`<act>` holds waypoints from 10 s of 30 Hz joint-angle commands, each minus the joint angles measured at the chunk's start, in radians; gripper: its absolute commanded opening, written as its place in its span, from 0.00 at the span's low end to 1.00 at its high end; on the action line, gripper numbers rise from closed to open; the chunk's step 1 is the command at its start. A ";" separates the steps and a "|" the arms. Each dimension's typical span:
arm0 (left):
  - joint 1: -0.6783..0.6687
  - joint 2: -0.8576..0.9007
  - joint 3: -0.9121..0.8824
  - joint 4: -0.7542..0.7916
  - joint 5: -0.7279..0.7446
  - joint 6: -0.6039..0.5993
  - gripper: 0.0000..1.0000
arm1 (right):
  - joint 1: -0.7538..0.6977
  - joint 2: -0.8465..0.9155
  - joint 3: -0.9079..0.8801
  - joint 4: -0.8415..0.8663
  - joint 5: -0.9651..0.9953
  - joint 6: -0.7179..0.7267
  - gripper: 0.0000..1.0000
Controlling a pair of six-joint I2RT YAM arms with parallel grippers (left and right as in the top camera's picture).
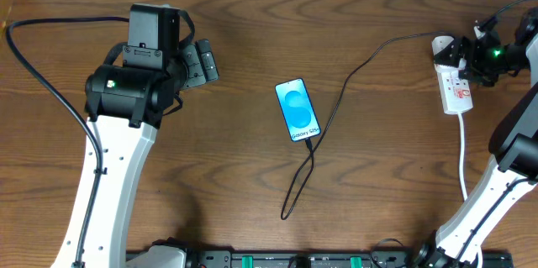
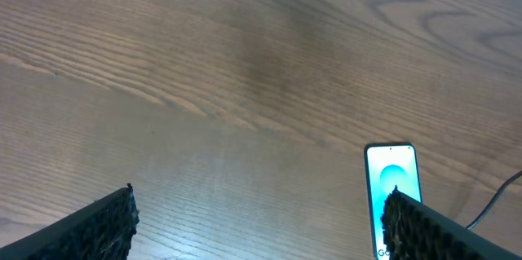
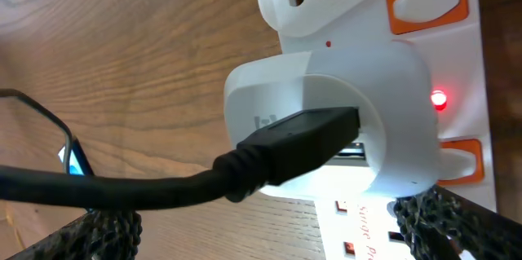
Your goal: Plug charger to phone and switch on socket
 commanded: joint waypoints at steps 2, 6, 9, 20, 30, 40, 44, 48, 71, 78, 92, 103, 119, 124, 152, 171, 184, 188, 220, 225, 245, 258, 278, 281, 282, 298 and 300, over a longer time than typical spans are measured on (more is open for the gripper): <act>-0.001 -0.001 0.011 -0.002 -0.013 0.009 0.95 | -0.002 0.004 -0.019 -0.005 -0.005 0.012 0.99; -0.001 -0.001 0.011 -0.002 -0.013 0.009 0.95 | -0.002 -0.014 -0.013 -0.010 0.000 0.014 0.99; -0.001 -0.001 0.011 -0.002 -0.013 0.009 0.95 | -0.003 -0.031 -0.002 -0.018 0.045 0.043 0.99; -0.001 -0.001 0.011 -0.002 -0.013 0.009 0.95 | -0.004 -0.150 0.013 -0.047 0.150 0.091 0.99; -0.001 -0.001 0.011 -0.002 -0.013 0.009 0.95 | -0.001 -0.373 0.013 -0.096 0.258 0.225 0.99; -0.001 -0.001 0.011 -0.002 -0.013 0.009 0.95 | -0.002 -0.690 0.012 -0.153 0.251 0.233 0.99; -0.001 -0.001 0.011 -0.002 -0.013 0.009 0.95 | -0.002 -0.783 0.012 -0.153 0.251 0.233 0.99; -0.001 -0.001 0.011 -0.002 -0.013 0.009 0.95 | -0.002 -0.839 0.012 -0.153 0.251 0.233 0.99; -0.001 -0.001 0.011 -0.002 -0.013 0.009 0.95 | -0.002 -0.865 0.012 -0.156 0.251 0.233 0.99; -0.001 -0.001 0.011 -0.002 -0.013 0.009 0.95 | -0.002 -0.865 0.012 -0.156 0.251 0.233 0.99; -0.001 -0.234 -0.240 0.282 -0.017 0.009 0.95 | -0.002 -0.865 0.012 -0.156 0.251 0.233 0.99; 0.049 -0.610 -0.764 0.816 -0.016 0.009 0.95 | -0.002 -0.865 0.012 -0.156 0.251 0.233 0.99; 0.152 -1.051 -1.321 1.472 -0.016 0.009 0.95 | -0.002 -0.865 0.012 -0.156 0.250 0.233 0.99; 0.189 -1.213 -1.417 1.474 -0.016 0.009 0.95 | -0.002 -0.865 0.012 -0.156 0.250 0.233 0.99; 0.247 -1.391 -1.532 0.911 -0.011 0.157 0.95 | -0.002 -0.865 0.012 -0.156 0.251 0.232 0.99; 0.247 -1.389 -1.532 0.912 0.071 0.267 0.95 | -0.002 -0.865 0.012 -0.156 0.251 0.233 0.99; 0.247 -1.388 -1.532 0.912 0.071 0.267 0.95 | -0.002 -0.864 0.012 -0.156 0.250 0.233 0.99; 0.247 -1.388 -1.532 0.912 0.071 0.267 0.95 | -0.002 -0.864 0.012 -0.156 0.251 0.233 0.99; 0.247 -1.388 -1.532 0.912 0.071 0.267 0.95 | -0.001 -0.924 0.011 -0.157 0.298 0.230 0.99; 0.247 -1.388 -1.532 0.912 0.071 0.267 0.95 | 0.052 -0.979 -0.012 -0.126 0.294 0.233 0.99; 0.247 -1.388 -1.532 0.912 0.071 0.267 0.95 | 0.406 -1.447 -1.134 1.004 0.295 0.233 0.99; 0.247 -1.388 -1.532 0.912 0.071 0.267 0.95 | 0.430 -1.768 -1.886 1.876 0.307 0.233 0.99; 0.247 -1.388 -1.532 0.912 0.071 0.267 0.95 | 0.430 -2.214 -1.933 1.233 0.404 0.232 0.99; 0.247 -1.388 -1.532 0.912 0.071 0.267 0.95 | 0.430 -2.274 -1.933 1.145 0.407 0.232 0.99; 0.247 -1.388 -1.532 0.912 0.071 0.267 0.95 | 0.430 -2.296 -1.933 1.115 0.407 0.232 0.99; 0.247 -1.388 -1.532 0.912 0.071 0.267 0.95 | 0.431 -2.324 -1.933 1.084 0.414 0.232 0.99; 0.247 -1.388 -1.532 0.912 0.071 0.267 0.95 | 0.431 -2.324 -1.933 1.084 0.414 0.232 0.99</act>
